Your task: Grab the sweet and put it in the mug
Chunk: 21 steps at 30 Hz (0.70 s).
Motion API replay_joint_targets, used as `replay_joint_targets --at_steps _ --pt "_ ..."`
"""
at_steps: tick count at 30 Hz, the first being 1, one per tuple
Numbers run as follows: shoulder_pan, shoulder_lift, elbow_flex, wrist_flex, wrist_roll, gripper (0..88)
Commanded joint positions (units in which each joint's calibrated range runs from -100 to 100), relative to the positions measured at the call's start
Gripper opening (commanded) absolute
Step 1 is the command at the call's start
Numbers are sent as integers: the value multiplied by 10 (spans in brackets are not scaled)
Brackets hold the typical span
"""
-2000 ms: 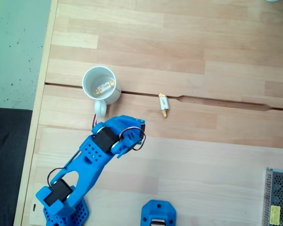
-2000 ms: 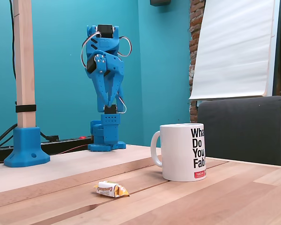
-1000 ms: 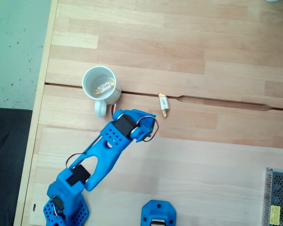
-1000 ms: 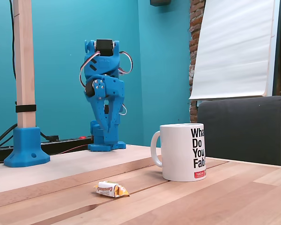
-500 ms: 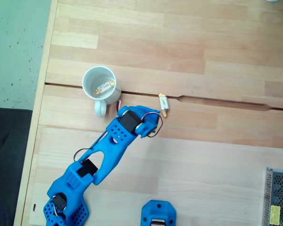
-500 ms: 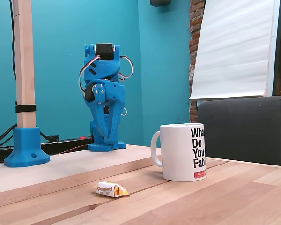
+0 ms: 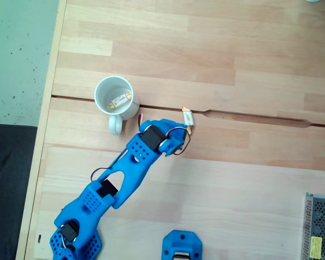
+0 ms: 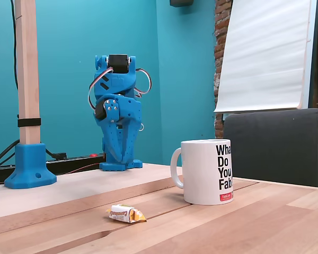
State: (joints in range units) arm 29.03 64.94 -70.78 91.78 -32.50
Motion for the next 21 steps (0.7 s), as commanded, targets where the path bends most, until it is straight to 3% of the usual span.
replay_joint_targets --at_steps 1,21 --pt "4 -3 -46 -3 -3 0" --pt "6 51 -100 -88 -3 0"
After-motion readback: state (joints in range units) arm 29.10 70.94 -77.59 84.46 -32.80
